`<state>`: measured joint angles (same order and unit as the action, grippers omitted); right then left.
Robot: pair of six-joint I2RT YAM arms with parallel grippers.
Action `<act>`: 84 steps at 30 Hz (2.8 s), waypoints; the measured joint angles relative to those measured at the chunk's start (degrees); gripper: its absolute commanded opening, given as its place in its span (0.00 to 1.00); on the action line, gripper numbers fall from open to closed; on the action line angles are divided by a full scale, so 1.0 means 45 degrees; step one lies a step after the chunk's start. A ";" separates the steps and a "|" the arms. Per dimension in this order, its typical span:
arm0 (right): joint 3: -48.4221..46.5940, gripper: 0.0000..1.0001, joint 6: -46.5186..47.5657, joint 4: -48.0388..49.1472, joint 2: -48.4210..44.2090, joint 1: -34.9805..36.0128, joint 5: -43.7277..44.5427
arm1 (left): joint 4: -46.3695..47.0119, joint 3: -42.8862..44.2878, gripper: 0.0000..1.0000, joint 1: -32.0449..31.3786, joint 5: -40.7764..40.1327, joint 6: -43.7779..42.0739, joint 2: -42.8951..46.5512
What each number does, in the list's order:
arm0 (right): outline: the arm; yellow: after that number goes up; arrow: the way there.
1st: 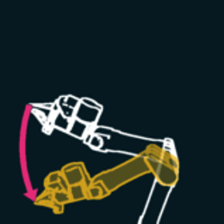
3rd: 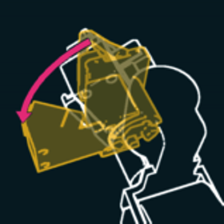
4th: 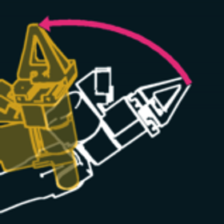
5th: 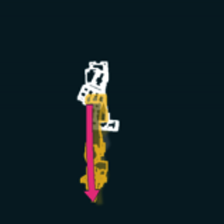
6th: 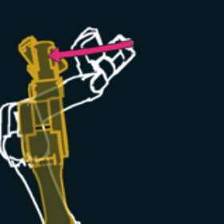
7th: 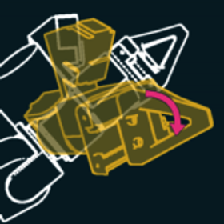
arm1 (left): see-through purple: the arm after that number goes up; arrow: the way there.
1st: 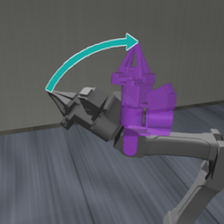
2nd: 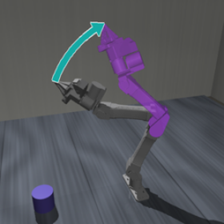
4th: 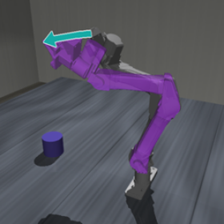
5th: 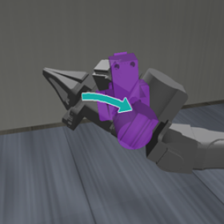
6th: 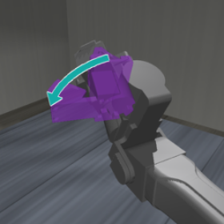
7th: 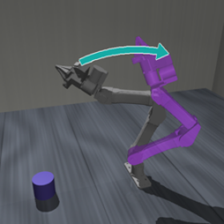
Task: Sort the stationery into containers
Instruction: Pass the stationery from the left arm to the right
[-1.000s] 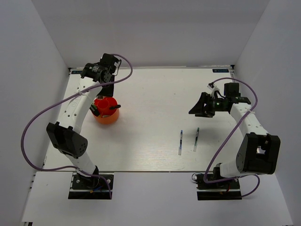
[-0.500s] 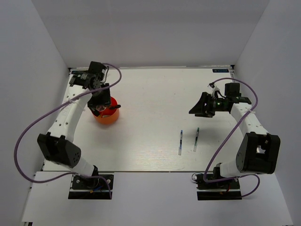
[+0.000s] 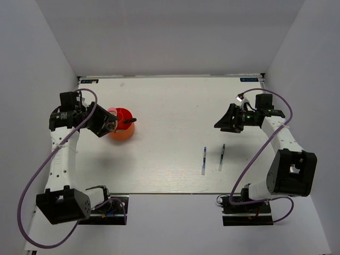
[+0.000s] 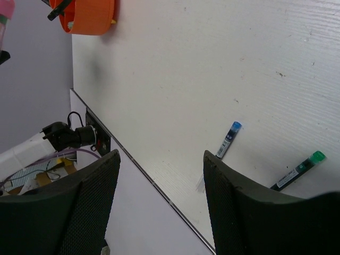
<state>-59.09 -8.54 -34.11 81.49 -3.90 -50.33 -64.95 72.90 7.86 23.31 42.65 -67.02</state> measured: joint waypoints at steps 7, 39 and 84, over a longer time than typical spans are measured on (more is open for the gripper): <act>0.0019 0.65 -0.0029 0.0005 0.0000 -0.0097 -0.0097 | 0.3774 -0.0835 0.00 0.1375 0.2385 0.4755 -0.0384; 0.0369 0.65 -0.0112 0.0291 -0.0005 -0.0253 -0.0029 | 0.8442 -0.3604 0.00 -0.1962 -0.2788 1.4494 -0.0267; 0.0568 0.65 -0.0355 0.0481 -0.0146 -0.0631 0.0112 | 0.9428 -0.6339 0.00 -0.4357 -0.6484 1.5834 0.0714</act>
<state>-56.53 -10.13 -31.94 80.84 -6.74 -49.82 -22.52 44.38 -11.75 -5.87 113.91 -63.81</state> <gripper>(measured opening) 0.655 0.637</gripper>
